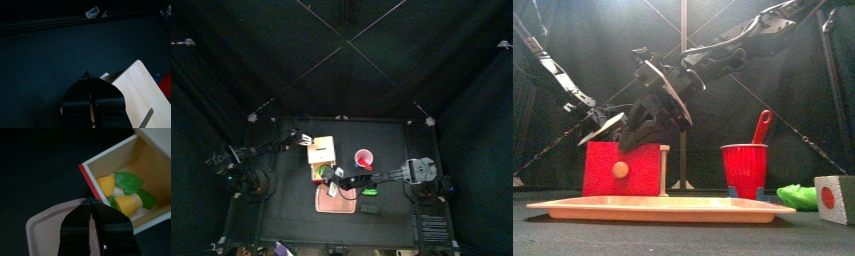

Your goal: Close drawer

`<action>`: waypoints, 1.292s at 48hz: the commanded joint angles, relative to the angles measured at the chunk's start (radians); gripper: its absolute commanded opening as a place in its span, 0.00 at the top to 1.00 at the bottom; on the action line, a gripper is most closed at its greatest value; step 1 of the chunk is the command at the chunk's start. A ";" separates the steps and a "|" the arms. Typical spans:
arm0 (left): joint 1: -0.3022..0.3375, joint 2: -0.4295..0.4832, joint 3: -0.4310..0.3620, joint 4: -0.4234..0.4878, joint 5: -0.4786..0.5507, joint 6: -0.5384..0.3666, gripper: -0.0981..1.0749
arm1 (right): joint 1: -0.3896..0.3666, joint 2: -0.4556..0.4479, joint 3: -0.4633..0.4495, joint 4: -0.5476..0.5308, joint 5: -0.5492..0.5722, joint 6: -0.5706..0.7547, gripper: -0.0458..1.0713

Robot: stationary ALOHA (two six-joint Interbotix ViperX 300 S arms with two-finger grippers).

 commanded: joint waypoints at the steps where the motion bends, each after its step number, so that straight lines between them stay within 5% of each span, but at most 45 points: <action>1: -0.005 -0.012 -0.021 0.002 -0.003 0.002 0.75 | -0.032 -0.023 -0.031 -0.015 0.000 -0.002 0.62; 62: -0.006 0.006 -0.057 0.002 0.009 0.002 0.75 | -0.115 0.163 -0.256 -0.032 0.034 -0.003 0.62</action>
